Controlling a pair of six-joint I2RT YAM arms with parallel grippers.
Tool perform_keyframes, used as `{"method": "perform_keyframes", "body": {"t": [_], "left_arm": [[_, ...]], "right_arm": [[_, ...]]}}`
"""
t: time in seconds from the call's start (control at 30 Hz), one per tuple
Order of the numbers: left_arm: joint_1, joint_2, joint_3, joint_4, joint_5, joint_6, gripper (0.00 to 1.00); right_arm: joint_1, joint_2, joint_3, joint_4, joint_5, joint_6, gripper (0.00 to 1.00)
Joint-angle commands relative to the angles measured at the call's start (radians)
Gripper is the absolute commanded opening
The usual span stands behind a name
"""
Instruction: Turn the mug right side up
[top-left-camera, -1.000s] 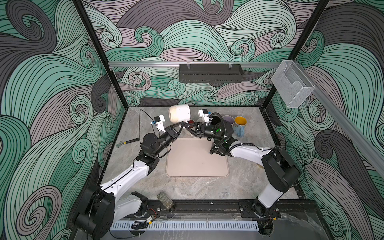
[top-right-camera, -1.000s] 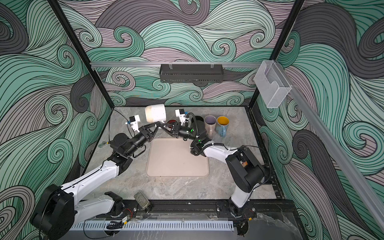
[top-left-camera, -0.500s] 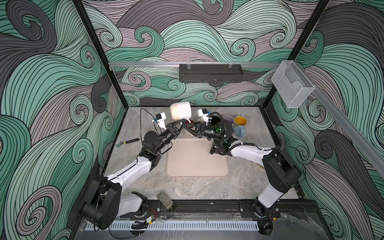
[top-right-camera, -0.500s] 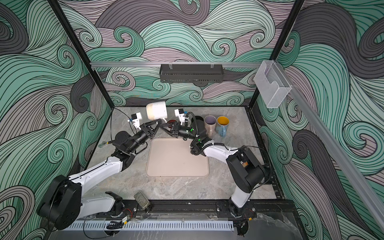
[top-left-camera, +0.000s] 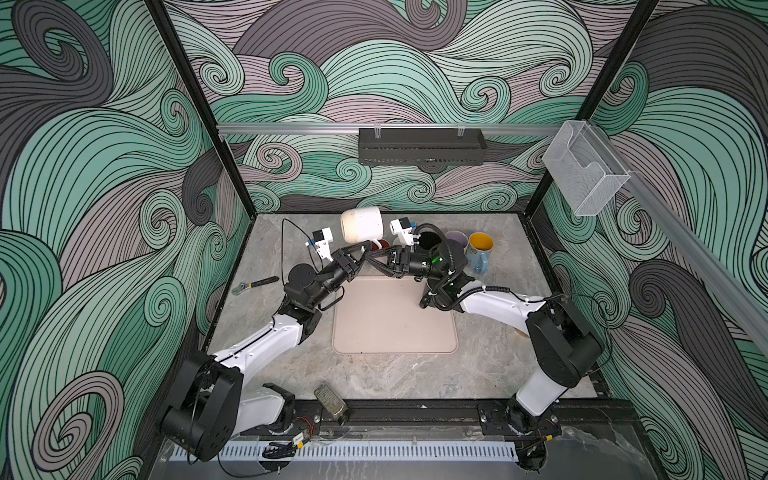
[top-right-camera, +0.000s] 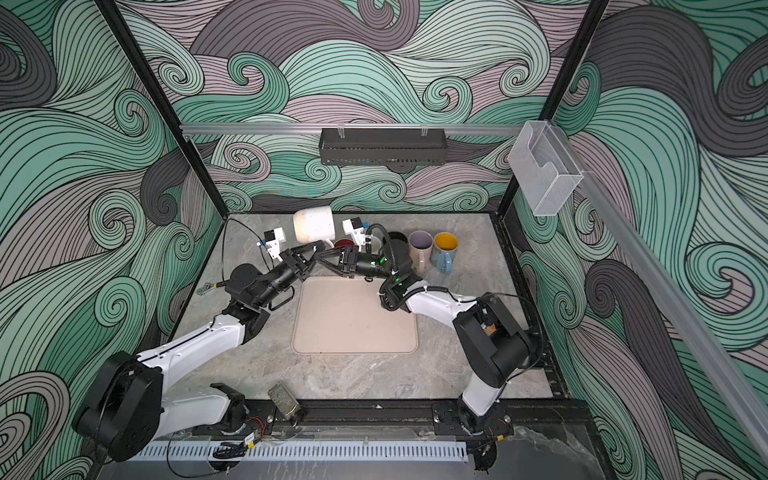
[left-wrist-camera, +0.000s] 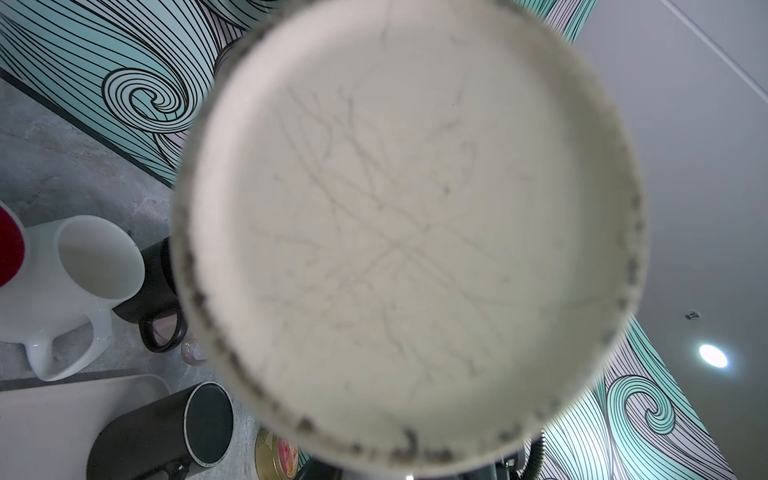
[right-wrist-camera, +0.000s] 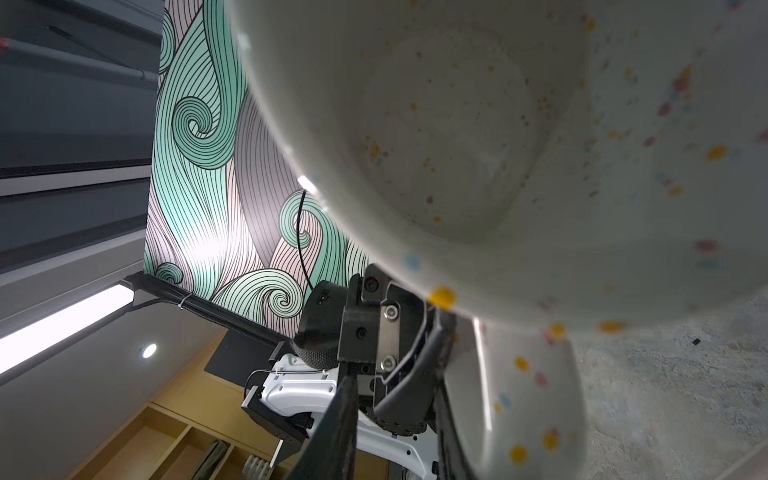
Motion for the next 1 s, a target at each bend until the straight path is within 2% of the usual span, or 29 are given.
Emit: {"method": "perform_keyframes", "body": {"t": [0.0, 0.4, 0.77, 0.97], "left_arm": [[-0.016, -0.062, 0.009, 0.028, 0.050, 0.066, 0.00], [-0.012, -0.097, 0.003, 0.012, 0.023, 0.080, 0.00], [-0.010, -0.151, -0.005, -0.029, 0.010, 0.099, 0.00], [-0.010, -0.143, -0.007, -0.008, 0.016, 0.086, 0.00]], "right_arm": [[-0.020, -0.038, 0.017, 0.079, 0.032, 0.006, 0.34], [-0.035, -0.138, -0.078, -0.046, 0.034, -0.066, 0.35], [-0.109, -0.225, -0.170, -0.145, 0.082, -0.108, 0.36], [-0.113, -0.171, -0.166, -0.035, 0.085, -0.054, 0.36]]}}
